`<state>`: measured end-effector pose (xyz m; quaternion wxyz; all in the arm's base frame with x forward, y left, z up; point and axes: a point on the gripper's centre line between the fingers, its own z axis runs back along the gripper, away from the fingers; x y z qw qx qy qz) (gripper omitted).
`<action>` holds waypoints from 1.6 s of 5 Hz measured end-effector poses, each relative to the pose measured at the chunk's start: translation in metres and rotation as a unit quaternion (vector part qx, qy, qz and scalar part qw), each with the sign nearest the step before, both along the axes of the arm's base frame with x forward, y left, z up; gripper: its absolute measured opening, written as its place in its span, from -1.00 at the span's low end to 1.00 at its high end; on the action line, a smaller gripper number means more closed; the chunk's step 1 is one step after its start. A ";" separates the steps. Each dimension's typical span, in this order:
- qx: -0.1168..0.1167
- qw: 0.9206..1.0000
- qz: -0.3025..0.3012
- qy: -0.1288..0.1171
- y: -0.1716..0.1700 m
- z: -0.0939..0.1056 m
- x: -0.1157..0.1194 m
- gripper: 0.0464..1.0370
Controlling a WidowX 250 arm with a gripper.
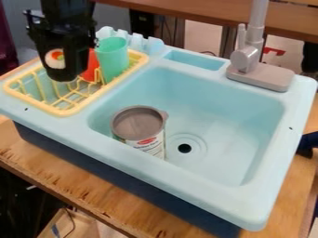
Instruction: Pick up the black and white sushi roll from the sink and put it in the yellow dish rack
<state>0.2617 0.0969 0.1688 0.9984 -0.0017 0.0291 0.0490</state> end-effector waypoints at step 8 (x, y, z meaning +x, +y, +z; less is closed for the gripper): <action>-0.064 0.997 0.030 0.022 0.020 -0.067 0.009 0.85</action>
